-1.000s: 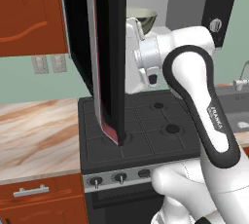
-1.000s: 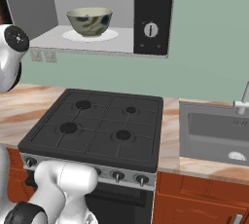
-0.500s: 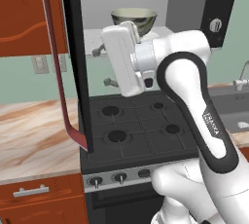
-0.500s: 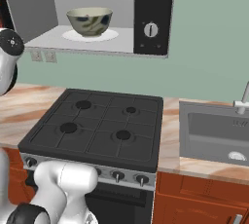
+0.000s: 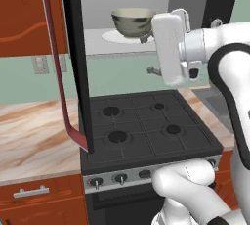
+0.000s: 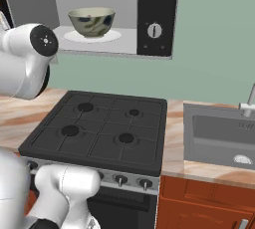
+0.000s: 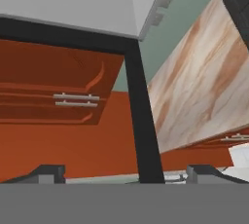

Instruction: The microwave is finished heating the steak and lemon wedge. Take the bowl containing the food and place it on the dining counter.

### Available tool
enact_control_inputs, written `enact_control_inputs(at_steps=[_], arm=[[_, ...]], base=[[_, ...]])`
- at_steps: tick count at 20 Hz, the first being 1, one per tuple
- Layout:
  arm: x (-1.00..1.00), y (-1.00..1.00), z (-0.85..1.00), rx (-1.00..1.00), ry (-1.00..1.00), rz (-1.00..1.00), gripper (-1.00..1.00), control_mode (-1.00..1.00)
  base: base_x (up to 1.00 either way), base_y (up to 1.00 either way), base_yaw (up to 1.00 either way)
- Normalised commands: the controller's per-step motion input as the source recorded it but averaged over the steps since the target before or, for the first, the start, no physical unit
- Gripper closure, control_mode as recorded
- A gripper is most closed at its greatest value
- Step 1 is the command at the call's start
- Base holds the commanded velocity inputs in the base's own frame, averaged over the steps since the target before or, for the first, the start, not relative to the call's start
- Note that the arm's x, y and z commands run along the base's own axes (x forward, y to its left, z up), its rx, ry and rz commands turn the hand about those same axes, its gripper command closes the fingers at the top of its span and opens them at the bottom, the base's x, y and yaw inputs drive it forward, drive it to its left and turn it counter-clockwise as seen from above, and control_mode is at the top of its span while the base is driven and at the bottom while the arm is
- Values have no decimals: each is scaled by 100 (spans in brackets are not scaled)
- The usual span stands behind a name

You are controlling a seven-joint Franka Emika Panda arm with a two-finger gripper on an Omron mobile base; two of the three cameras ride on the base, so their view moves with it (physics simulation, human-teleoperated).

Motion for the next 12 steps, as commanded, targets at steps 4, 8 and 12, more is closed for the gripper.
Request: enact_control_inputs(at_steps=[4, 8, 12], arm=[[0, -100, 43, -6, 0, -10, -100, -100], [7, -100, 26, -9, 0, -10, -100, -100], [51, -100, 0, -15, 2, -14, -100, -100]], base=[[0, 0, 0], [0, 0, 0], [0, 0, 0]])
